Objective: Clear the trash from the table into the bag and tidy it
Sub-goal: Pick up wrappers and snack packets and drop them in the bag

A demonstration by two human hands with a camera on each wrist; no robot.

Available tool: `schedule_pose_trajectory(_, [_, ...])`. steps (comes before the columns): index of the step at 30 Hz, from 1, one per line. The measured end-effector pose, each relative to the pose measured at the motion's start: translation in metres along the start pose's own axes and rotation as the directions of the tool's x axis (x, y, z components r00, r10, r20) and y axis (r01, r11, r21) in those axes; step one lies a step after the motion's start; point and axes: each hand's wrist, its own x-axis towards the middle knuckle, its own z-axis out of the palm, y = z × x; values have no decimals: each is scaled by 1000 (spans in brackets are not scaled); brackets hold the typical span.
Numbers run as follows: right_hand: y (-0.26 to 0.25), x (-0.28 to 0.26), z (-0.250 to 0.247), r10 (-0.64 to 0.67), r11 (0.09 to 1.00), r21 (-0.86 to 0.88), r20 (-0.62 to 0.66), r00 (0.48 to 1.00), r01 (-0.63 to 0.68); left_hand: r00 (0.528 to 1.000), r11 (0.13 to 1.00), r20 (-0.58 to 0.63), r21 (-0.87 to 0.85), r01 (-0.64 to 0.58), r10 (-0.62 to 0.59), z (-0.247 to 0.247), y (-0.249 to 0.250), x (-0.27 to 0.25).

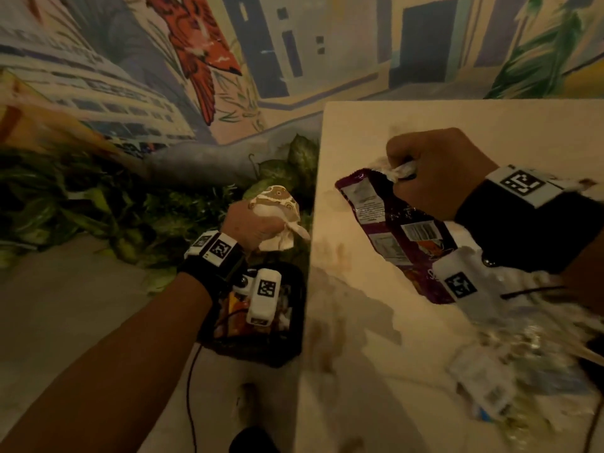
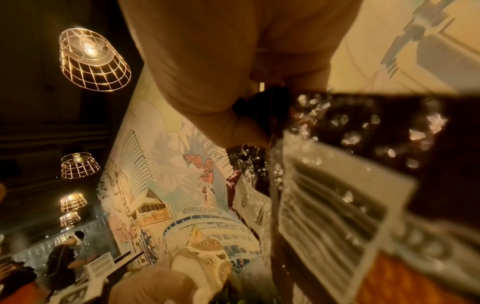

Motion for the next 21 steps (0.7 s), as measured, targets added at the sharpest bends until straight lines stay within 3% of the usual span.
schedule_pose_trajectory(2, [-37,22,24,21,999,25,12,1000,-21,999,995,44,95,22,-27,-37,-30,19])
schedule_pose_trajectory(6, [-100,63,81,70,993,87,77,995,-77,996,990,55,128,63,-71,-94,-92,50])
schedule_pose_trajectory(7, [-112,73,98,96,989,99,100,990,-106,993,973,77,221,72,-91,-105,-106,57])
schedule_pose_trajectory(10, [-138,92,149,199,965,142,144,969,-219,982,952,72,270,147,-172,-124,-147,71])
schedule_pose_trajectory(12, [-147,98,187,283,932,183,172,943,-313,966,936,131,307,174,-222,-129,-169,76])
schedule_pose_trajectory(15, [-149,95,249,439,846,205,255,861,-492,959,930,158,322,176,-236,-125,-210,87])
schedule_pose_trajectory(21, [-128,68,361,664,609,184,413,623,-772,923,879,237,443,175,-303,-94,-268,109])
